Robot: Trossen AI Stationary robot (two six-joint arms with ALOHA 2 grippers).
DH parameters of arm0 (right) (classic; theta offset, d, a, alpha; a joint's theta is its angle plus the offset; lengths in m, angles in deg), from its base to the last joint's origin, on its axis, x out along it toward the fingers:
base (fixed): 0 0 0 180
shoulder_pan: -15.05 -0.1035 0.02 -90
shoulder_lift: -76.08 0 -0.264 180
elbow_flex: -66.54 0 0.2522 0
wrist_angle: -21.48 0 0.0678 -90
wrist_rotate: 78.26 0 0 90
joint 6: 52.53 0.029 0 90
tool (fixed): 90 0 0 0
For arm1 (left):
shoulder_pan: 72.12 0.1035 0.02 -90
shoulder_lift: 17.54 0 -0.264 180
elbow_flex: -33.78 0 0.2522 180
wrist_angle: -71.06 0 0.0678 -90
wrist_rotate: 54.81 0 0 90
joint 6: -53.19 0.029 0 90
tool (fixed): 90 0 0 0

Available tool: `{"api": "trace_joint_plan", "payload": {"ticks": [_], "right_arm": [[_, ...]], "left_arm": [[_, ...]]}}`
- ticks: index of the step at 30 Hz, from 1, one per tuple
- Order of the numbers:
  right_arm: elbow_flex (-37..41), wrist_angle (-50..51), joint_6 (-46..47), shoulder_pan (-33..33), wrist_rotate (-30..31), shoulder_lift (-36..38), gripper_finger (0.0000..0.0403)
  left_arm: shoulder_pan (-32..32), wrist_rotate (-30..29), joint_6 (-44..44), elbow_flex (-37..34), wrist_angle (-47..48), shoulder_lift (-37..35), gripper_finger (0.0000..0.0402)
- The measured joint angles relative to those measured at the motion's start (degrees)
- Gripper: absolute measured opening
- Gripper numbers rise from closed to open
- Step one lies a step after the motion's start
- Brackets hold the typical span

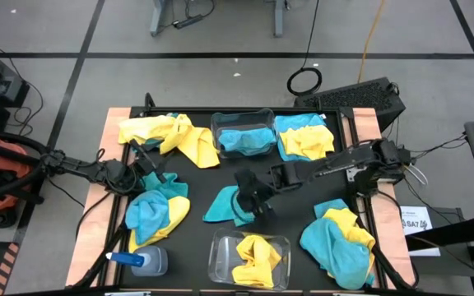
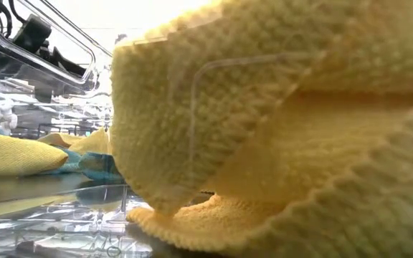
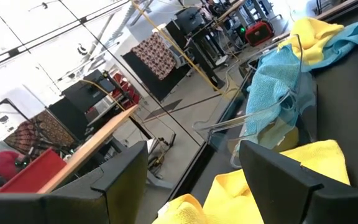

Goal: Sort microfiber towel by color & place in baskets
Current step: Put the blue microfiber towel into the top transparent bin

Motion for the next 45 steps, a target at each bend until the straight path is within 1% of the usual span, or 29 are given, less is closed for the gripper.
{"api": "trace_joint_plan", "payload": {"ticks": [4,7,9,14,17,20,25,27,29,31,35,36,41,45], "right_arm": [[6.26,-9.83,0.18,2.48,-3.72,0.00,0.0231],[9.75,-15.76,0.18,3.93,-4.11,-1.03,0.0231],[11.25,-16.73,0.39,4.96,-4.13,-2.11,0.0231],[11.65,-18.58,0.73,6.87,-4.13,-6.78,0.0231],[11.67,-19.42,0.71,7.53,-5.64,-9.47,0.0231],[11.65,-20.63,0.74,7.86,-5.81,-11.82,0.0231],[11.47,-21.20,0.81,7.94,-6.10,-13.81,0.0224],[11.45,-21.15,0.77,7.94,-5.95,-13.81,0.0207],[11.45,-21.25,0.68,7.89,-5.73,-13.81,0.0177],[11.25,-20.90,0.33,7.91,-5.63,-13.86,0.0133],[9.09,-16.65,-1.48,8.20,-5.10,-13.98,0.0028],[8.50,-15.65,-2.00,8.20,-4.72,-14.01,0.0017],[3.24,-6.42,-4.24,8.22,0.37,-13.72,0.0018],[-2.79,0.78,-7.50,8.49,5.19,-12.73,0.0008]], "left_arm": [[0.01,0.23,-0.04,0.01,-0.25,0.00,0.0260],[0.02,2.46,-0.15,0.01,-0.28,0.00,0.0260],[0.01,4.83,-0.49,0.00,-0.27,0.00,0.0260],[0.01,10.69,-9.14,0.01,-0.60,0.02,0.0260],[0.00,11.43,-15.03,0.01,-0.74,0.02,0.0260],[0.00,12.04,-19.87,0.01,-0.59,0.02,0.0260],[0.00,12.07,-24.15,0.01,-1.17,0.02,0.0260],[0.00,12.07,-24.18,0.02,-1.12,0.02,0.0260],[0.00,12.07,-24.17,0.02,-1.14,0.02,0.0260],[0.00,12.07,-24.20,0.00,-1.16,0.02,0.0260],[0.01,12.07,-24.20,0.01,-1.65,0.02,0.0260],[0.00,12.07,-24.20,0.02,-1.74,0.02,0.0260],[0.00,12.07,-24.20,0.02,-1.99,0.02,0.0260],[0.00,12.07,-24.22,0.02,-1.99,0.02,0.0260]]}}
